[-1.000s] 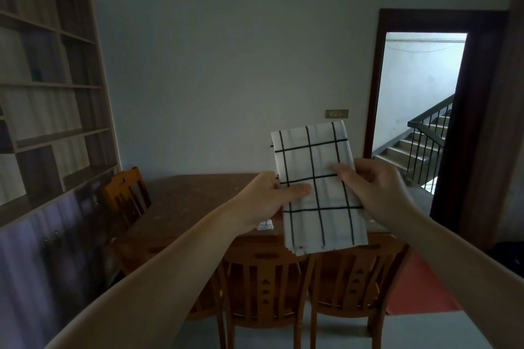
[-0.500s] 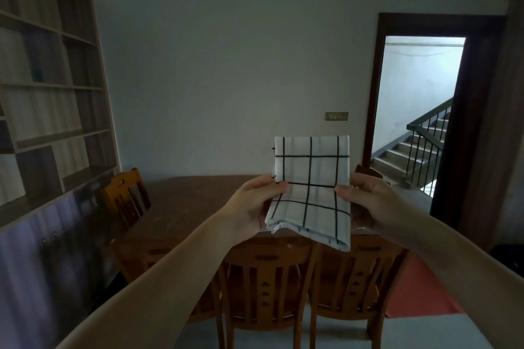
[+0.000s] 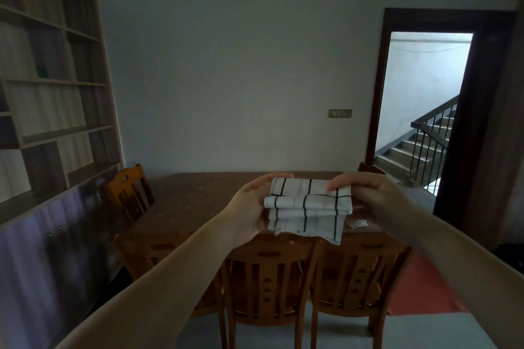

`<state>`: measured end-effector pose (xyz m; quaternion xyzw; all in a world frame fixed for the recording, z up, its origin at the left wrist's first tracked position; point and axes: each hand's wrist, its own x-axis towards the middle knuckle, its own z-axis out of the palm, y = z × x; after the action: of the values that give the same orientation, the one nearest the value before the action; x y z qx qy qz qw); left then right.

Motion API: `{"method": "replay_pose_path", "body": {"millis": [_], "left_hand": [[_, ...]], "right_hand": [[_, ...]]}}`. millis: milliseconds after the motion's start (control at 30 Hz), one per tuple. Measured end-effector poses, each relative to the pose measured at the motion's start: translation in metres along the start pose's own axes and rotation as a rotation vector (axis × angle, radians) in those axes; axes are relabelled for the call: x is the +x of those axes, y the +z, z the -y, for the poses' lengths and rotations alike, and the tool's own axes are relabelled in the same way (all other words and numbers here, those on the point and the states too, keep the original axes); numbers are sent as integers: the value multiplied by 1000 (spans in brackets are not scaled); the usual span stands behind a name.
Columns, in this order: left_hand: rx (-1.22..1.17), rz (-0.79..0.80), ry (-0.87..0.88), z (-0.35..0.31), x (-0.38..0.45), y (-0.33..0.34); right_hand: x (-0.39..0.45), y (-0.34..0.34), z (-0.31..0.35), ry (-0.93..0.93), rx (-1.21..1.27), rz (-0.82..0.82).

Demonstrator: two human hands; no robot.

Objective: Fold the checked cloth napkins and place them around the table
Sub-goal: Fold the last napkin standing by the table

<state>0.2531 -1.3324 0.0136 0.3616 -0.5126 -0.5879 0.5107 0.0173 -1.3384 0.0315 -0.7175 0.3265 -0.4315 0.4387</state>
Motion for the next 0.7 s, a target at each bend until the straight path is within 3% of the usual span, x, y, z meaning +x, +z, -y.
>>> {"method": "replay_pose_path", "body": {"millis": [200,300,500,700], "left_hand": [[164,104,-166,0,-10,9],[211,165,-124,-2,-12,8],[390,123,-3,-3,-9,12],[212,35,-11,2,-6,22]], "right_hand": [[0,1,4,-76,-57,-114],[-1,-1,2,-114,-83,-97],[-6,-7,-3,-70,-57,-72],[-8,-5,2,-189,-181,-148]]}}
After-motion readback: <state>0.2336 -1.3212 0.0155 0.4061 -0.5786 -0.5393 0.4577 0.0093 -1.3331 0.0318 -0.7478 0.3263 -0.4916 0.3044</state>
